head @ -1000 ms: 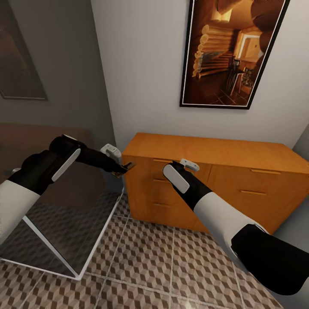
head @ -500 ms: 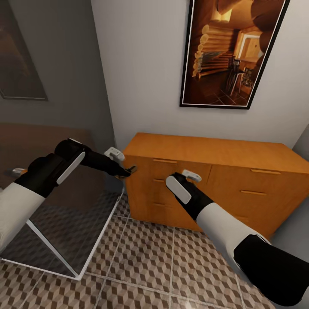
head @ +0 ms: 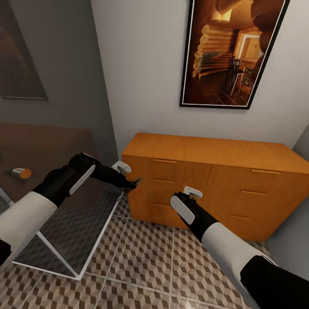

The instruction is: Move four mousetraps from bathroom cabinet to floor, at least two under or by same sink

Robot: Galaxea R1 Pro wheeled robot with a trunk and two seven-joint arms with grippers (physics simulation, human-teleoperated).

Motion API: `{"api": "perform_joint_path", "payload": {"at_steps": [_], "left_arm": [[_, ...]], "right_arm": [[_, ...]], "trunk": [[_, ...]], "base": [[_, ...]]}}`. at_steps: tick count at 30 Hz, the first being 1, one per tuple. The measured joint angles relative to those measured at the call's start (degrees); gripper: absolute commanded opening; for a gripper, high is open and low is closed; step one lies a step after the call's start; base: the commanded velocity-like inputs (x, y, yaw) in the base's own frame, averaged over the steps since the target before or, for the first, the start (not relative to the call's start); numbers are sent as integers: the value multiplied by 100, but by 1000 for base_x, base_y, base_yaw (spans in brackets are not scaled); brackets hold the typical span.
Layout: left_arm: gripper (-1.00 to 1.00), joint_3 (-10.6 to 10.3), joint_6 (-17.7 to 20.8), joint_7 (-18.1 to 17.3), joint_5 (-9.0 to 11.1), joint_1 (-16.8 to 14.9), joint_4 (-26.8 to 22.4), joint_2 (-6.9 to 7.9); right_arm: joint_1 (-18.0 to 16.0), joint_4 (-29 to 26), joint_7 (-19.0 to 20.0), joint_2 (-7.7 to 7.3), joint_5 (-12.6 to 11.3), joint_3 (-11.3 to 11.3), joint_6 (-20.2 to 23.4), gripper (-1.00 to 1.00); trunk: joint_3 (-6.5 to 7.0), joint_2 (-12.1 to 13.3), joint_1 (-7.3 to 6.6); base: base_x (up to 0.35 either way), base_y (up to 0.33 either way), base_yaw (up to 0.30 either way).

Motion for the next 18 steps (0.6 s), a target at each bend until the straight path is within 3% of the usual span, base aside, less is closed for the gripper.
{"api": "perform_joint_path", "payload": {"at_steps": [6,13,18], "left_arm": [[-100,-243,-450,0,-7,108,707,-305],[-100,-530,-830,51,-20,245,1317,-754],[-100,-552,-870,170,-25,321,1383,-854]], "right_arm": [[253,6,331,-167,146,0,3,-100],[431,22,391,-196,168,0,3,-100],[470,12,391,-196,294,0,3,-100]], "trunk": [[0,0,0],[0,0,0],[0,0,0]], "base": [[0,0,0],[0,0,0],[0,0,0]]}}
